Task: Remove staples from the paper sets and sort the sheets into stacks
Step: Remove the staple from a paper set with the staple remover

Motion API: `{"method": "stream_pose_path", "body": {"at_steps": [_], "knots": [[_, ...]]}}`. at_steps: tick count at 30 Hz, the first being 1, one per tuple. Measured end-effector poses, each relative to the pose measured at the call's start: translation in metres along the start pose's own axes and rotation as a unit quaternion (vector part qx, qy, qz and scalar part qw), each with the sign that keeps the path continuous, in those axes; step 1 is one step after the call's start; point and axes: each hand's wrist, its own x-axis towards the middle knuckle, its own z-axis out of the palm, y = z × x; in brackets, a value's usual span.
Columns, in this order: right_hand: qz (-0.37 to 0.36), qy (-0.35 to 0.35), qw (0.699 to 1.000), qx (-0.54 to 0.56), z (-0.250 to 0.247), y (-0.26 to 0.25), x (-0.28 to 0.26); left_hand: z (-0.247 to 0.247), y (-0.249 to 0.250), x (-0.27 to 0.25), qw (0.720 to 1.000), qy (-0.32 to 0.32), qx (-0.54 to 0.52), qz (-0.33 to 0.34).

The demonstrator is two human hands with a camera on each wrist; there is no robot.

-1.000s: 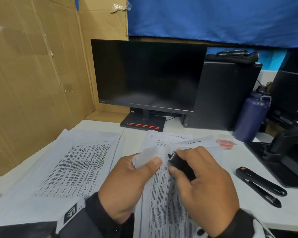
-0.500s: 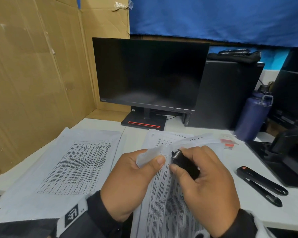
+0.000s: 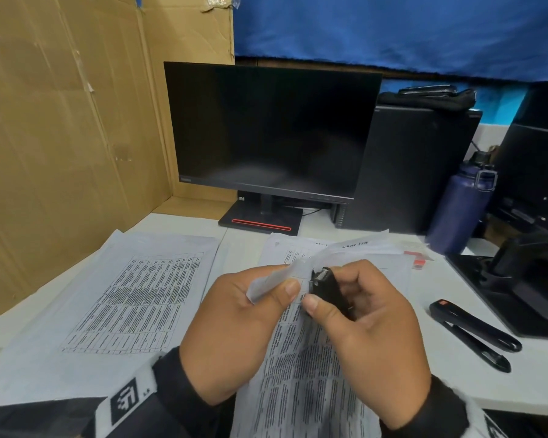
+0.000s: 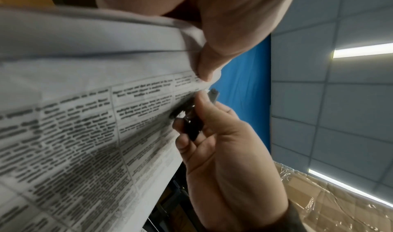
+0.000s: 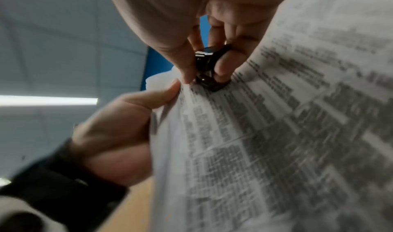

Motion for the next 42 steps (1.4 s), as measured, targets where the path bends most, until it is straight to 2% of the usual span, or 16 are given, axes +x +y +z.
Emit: {"method": "stream_pose_path", "body": {"at_steps": [2, 4, 8, 13, 17, 22, 25, 34, 42], "knots": [[-0.067, 0.028, 0.99, -0.119, -0.002, 0.004, -0.001, 0.001, -0.002, 0.0, 1.0, 0.008, -0.007, -0.007], [-0.11, 0.043, 0.975, -0.186, -0.003, 0.001, 0.0, 0.001, -0.004, 0.0, 1.0, 0.014, -0.01, -0.011], [-0.117, 0.045, 0.971, -0.205, -0.004, -0.001, 0.001, -0.001, -0.003, 0.001, 0.999, 0.018, -0.027, -0.027], [-0.117, 0.018, 0.966, -0.231, -0.008, -0.008, 0.001, -0.006, 0.002, 0.005, 0.982, 0.014, -0.148, -0.119], [-0.149, 0.002, 0.948, -0.28, 0.0, -0.012, -0.007, 0.003, -0.009, 0.004, 0.978, 0.101, -0.138, -0.117], [-0.123, -0.003, 0.943, -0.308, 0.004, -0.01, -0.013, 0.012, -0.02, -0.001, 0.977, 0.146, -0.108, -0.113], [-0.117, 0.005, 0.939, -0.323, 0.005, -0.013, -0.013, 0.015, -0.023, -0.001, 0.97, 0.165, -0.127, -0.126], [-0.104, 0.003, 0.945, -0.309, 0.003, -0.01, -0.01, 0.013, -0.022, 0.002, 0.956, 0.162, -0.182, -0.165], [-0.093, -0.008, 0.945, -0.313, -0.001, -0.008, -0.008, 0.019, -0.027, -0.002, 0.975, 0.16, -0.116, -0.102]]}}
